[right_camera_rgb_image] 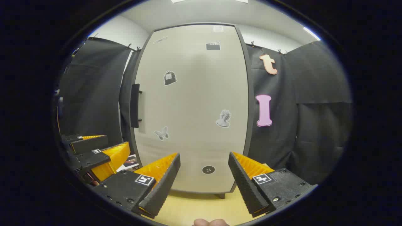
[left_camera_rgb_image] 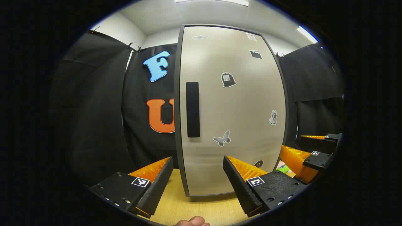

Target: Open the cabinet door with the right hand, grasp the bottle in the cabinet with the left hand and place it on the coaster, then close the cabinet door with the right hand.

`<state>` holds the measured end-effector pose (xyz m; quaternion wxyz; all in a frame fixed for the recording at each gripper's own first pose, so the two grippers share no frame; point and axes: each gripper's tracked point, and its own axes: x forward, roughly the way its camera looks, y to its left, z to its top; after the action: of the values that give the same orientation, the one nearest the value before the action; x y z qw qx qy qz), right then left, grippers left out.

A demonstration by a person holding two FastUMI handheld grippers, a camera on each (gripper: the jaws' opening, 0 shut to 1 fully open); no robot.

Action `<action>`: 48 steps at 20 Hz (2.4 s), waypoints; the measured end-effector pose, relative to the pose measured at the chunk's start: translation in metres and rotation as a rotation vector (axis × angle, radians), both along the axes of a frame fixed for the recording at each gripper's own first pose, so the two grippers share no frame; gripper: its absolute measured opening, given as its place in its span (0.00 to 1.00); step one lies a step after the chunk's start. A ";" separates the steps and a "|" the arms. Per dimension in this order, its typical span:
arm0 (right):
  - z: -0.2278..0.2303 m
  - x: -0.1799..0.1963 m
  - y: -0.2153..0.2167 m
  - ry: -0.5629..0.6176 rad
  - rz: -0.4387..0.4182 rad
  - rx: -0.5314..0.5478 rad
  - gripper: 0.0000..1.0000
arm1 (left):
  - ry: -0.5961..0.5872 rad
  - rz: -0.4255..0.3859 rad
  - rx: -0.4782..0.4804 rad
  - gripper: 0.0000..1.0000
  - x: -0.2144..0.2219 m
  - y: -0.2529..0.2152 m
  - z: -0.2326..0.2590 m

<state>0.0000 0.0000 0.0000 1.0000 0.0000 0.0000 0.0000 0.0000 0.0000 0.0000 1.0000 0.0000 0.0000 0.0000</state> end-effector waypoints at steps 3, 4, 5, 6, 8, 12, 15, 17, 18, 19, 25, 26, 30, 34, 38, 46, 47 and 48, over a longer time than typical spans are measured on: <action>0.002 -0.002 -0.001 0.000 0.007 0.008 0.99 | -0.003 0.002 -0.001 0.96 -0.003 -0.002 0.001; 0.002 -0.003 -0.002 -0.001 0.006 0.007 0.95 | -0.005 0.004 -0.002 0.96 -0.004 -0.002 0.001; 0.002 -0.003 -0.003 0.000 0.003 0.007 0.95 | -0.007 -0.001 -0.003 0.96 -0.005 -0.004 0.002; 0.000 -0.002 -0.003 0.009 0.006 0.008 0.95 | -0.010 -0.003 -0.004 0.96 -0.005 -0.005 0.003; -0.003 -0.002 -0.003 0.028 0.019 0.013 0.99 | -0.012 0.004 -0.004 0.96 -0.007 -0.004 0.005; 0.000 -0.003 -0.010 0.023 0.005 0.034 0.95 | -0.014 0.015 -0.017 0.96 -0.007 -0.003 0.006; 0.001 -0.002 -0.011 0.027 0.003 0.041 0.99 | -0.006 0.016 -0.011 0.96 -0.008 -0.003 0.003; 0.002 -0.001 -0.009 0.026 0.009 0.036 0.95 | -0.005 0.019 -0.006 0.96 -0.010 -0.002 0.002; 0.002 0.000 -0.007 0.025 0.015 0.034 0.95 | -0.006 0.019 -0.004 0.96 -0.011 -0.002 0.002; 0.002 0.001 -0.003 0.027 0.026 0.033 0.95 | -0.005 0.017 -0.005 0.96 -0.011 -0.001 0.002; 0.011 0.014 0.023 0.018 0.092 0.018 0.95 | 0.005 0.029 -0.024 0.96 -0.029 0.008 0.001; 0.011 0.018 0.029 0.020 0.106 0.019 0.99 | 0.010 0.027 -0.035 0.96 -0.032 0.008 0.001; 0.015 0.035 0.056 0.030 0.159 -0.004 0.95 | 0.007 0.062 -0.033 0.96 -0.050 0.023 0.000; 0.024 0.049 0.090 0.024 0.221 -0.017 0.99 | 0.038 0.078 -0.040 0.97 -0.073 0.034 -0.013; 0.033 0.061 0.131 0.020 0.289 -0.014 0.99 | 0.067 0.107 -0.029 0.97 -0.093 0.050 -0.026; 0.050 0.094 0.185 0.047 0.326 0.025 0.99 | 0.103 0.197 -0.042 0.97 -0.116 0.096 -0.041; 0.052 0.099 0.186 0.046 0.315 0.018 0.99 | 0.106 0.202 -0.047 0.97 -0.118 0.100 -0.042; 0.055 0.103 0.188 0.044 0.305 0.012 0.94 | 0.112 0.204 -0.056 0.97 -0.119 0.104 -0.045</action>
<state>0.1025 0.1884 0.0547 0.9881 0.0057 0.0221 0.1520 -0.1191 0.1041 -0.0445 0.9929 -0.0278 0.0556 0.1017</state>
